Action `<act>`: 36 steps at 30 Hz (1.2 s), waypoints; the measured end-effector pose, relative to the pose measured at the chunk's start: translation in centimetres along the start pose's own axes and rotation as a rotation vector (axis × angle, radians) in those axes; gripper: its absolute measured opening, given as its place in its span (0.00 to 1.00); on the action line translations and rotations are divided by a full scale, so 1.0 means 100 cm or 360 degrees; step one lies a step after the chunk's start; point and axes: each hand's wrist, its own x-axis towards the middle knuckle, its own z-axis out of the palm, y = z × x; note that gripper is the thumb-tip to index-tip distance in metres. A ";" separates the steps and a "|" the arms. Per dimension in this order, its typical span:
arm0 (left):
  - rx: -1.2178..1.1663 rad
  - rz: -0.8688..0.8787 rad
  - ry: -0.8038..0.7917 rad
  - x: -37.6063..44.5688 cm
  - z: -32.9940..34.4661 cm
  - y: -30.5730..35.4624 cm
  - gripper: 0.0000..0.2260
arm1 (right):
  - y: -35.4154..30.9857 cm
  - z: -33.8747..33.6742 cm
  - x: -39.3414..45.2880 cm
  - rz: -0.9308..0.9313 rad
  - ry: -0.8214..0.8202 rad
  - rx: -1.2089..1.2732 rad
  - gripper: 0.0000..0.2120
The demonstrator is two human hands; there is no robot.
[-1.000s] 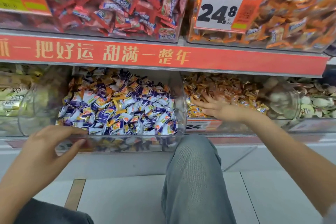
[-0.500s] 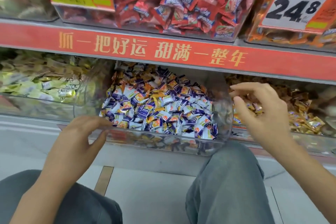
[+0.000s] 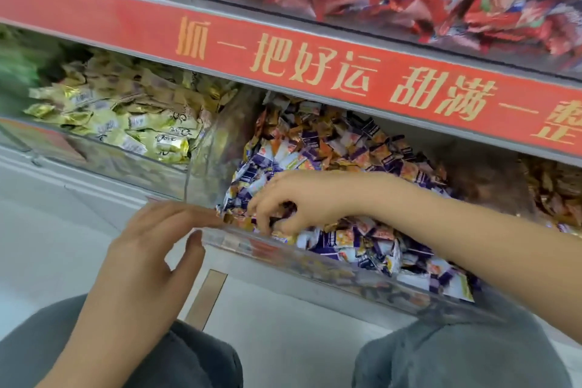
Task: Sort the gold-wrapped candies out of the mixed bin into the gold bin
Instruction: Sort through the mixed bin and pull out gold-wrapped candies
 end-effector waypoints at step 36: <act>0.0084 -0.0142 0.0117 0.011 0.009 -0.007 0.11 | -0.003 0.002 0.034 0.0130 0.0236 0.0784 0.07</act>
